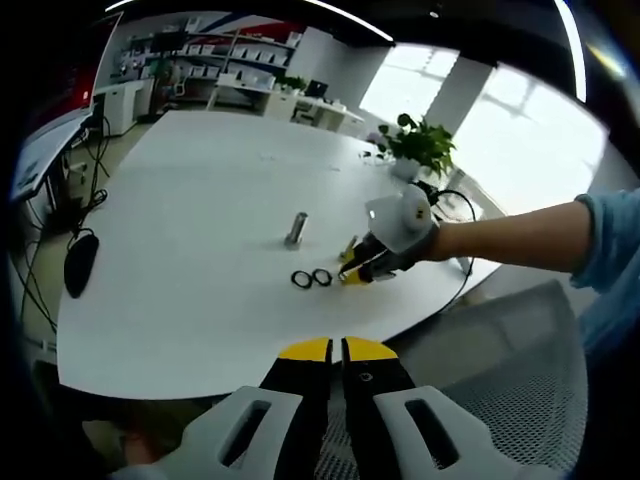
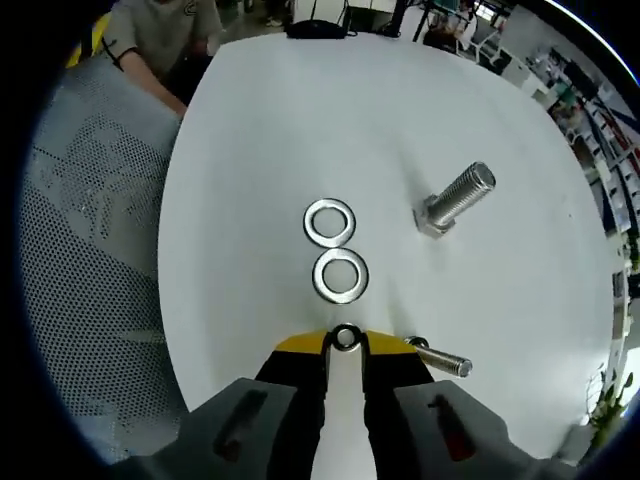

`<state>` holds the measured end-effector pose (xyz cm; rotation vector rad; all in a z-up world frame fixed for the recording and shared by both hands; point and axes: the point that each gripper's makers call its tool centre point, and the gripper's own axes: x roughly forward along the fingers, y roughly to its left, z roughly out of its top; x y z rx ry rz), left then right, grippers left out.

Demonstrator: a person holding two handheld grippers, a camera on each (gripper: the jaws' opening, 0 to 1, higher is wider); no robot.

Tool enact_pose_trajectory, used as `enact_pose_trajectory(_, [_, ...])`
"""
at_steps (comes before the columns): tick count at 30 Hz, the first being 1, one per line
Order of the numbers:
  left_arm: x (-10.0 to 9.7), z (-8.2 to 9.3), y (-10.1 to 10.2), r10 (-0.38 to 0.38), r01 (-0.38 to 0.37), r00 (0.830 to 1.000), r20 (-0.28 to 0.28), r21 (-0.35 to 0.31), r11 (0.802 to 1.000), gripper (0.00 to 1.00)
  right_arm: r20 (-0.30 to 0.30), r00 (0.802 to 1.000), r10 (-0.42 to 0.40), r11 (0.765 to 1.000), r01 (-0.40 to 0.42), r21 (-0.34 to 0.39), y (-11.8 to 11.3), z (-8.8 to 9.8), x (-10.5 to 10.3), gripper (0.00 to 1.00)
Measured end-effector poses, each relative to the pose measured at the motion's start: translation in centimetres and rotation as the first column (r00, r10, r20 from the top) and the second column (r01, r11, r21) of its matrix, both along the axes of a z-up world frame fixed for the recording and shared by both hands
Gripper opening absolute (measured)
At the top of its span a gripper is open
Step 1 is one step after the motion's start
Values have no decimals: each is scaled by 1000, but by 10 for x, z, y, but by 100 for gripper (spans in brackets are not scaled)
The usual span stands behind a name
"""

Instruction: Place the washer onto the threaded stud by aligning its center hole with the stud, sliding it down to the base, and recovering from edge contact or off-axis alignment until the washer reaches the visible bottom stop.

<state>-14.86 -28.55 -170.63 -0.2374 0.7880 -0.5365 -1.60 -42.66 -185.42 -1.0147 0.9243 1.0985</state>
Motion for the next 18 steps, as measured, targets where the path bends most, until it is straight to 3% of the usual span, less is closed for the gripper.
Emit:
enact_pose_trajectory(8, [-2, -1, 0, 0, 0, 1000, -10, 2, 1000, 1, -10, 1000, -28, 998, 27, -53, 0, 0, 0, 15])
enact_pose_trajectory(18, [-3, -2, -1, -6, 6, 1000, -13, 5, 1000, 1, -37, 995, -97, 995, 96, -33, -1, 0, 0, 15])
